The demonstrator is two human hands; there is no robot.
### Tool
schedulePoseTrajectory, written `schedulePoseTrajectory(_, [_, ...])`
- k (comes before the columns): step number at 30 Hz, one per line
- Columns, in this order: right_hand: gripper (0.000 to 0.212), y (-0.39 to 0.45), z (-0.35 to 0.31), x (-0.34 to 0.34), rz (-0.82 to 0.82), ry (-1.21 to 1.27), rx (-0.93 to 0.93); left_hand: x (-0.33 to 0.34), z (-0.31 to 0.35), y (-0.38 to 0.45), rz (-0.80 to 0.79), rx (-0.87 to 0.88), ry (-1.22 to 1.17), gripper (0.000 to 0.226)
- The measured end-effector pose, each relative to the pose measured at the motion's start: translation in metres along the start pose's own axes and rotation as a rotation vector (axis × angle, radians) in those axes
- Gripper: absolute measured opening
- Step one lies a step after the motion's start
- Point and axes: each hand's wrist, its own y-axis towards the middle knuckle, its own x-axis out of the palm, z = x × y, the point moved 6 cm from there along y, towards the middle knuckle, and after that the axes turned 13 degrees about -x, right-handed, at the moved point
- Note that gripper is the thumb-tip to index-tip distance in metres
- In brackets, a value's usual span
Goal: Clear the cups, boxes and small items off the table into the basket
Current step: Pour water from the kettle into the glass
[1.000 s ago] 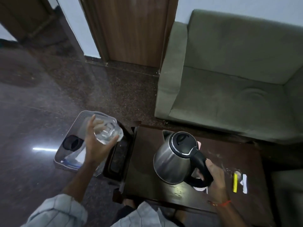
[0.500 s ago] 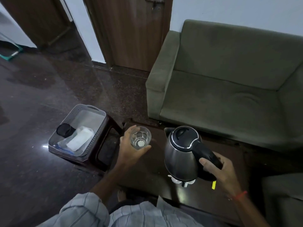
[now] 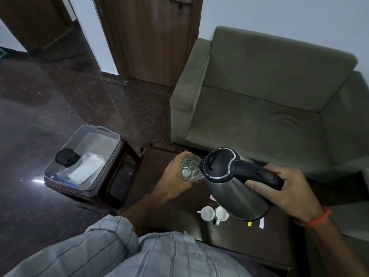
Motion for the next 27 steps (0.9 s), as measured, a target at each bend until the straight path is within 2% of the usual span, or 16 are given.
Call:
schedulePoseTrajectory(4, [0.023,0.014,-0.016,-0.01,-0.032,-0.138,-0.028,0.007,-0.002,0.005,-0.046,0.016,0.031,0.1])
schedulePoseTrajectory(11, [0.048,0.035,-0.034,-0.01,-0.125,-0.259,-0.031,0.015,0.002,0.006,-0.104,0.043,0.039,0.1])
schedulePoseTrajectory(16, [0.057,0.048,-0.038,-0.006,-0.211,-0.305,-0.008,0.022,0.006,0.002,-0.158,0.057,0.043,0.102])
schedulePoseTrajectory(27, [0.055,0.069,-0.047,0.002,-0.391,-0.412,-0.024,0.03,0.01,0.0,-0.214,0.032,0.028,0.105])
